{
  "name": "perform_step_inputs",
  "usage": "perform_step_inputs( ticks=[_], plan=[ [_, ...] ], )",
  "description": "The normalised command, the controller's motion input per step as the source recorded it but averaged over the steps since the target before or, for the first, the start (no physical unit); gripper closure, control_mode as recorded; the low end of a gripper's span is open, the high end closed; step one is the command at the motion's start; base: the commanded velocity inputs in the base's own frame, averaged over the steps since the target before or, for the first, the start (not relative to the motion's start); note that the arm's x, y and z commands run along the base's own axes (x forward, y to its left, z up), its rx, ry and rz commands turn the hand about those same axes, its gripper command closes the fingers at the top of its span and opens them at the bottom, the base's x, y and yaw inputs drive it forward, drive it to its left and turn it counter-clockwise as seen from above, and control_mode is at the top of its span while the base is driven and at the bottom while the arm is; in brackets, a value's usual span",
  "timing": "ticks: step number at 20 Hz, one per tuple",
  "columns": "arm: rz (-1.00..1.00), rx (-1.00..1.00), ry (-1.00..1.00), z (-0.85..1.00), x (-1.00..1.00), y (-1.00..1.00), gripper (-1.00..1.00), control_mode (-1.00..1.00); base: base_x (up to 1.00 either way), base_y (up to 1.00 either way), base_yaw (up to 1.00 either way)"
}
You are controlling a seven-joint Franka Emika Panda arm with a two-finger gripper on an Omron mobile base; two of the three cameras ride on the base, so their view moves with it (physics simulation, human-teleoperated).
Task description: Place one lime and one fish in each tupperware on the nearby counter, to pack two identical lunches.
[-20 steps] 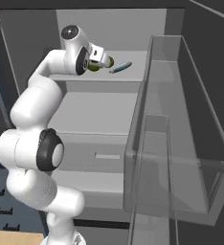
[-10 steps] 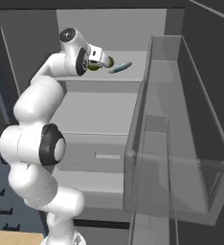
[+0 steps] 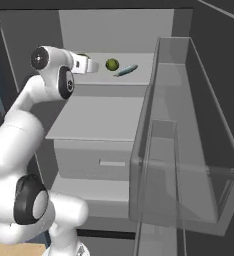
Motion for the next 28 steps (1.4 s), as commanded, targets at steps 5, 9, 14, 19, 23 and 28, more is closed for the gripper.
perform_step_inputs(
  ticks=[5, 9, 14, 19, 23, 28],
  plan=[
    [-0.14, 0.22, 0.07, 0.65, -1.00, 0.00, 1.00, -1.00, 0.00, 0.00, 0.00],
    [-0.07, 0.16, 0.46, 0.18, -1.00, 0.04, 1.00, -1.00, 0.00, 0.00, 0.00],
    [0.00, 0.04, 0.46, -0.83, -1.00, 0.03, 1.00, -1.00, 0.00, 0.00, 0.00],
    [0.01, 0.01, 0.15, -1.00, -1.00, -0.02, 1.00, -1.00, 0.00, 0.00, 0.00],
    [0.00, 0.00, 0.00, 0.00, 0.00, 0.00, 1.00, 1.00, -1.00, 0.11, 0.11],
    [0.00, 0.00, 0.00, 0.00, 0.00, 0.00, 1.00, 1.00, -0.73, 0.92, 0.38]
  ],
)
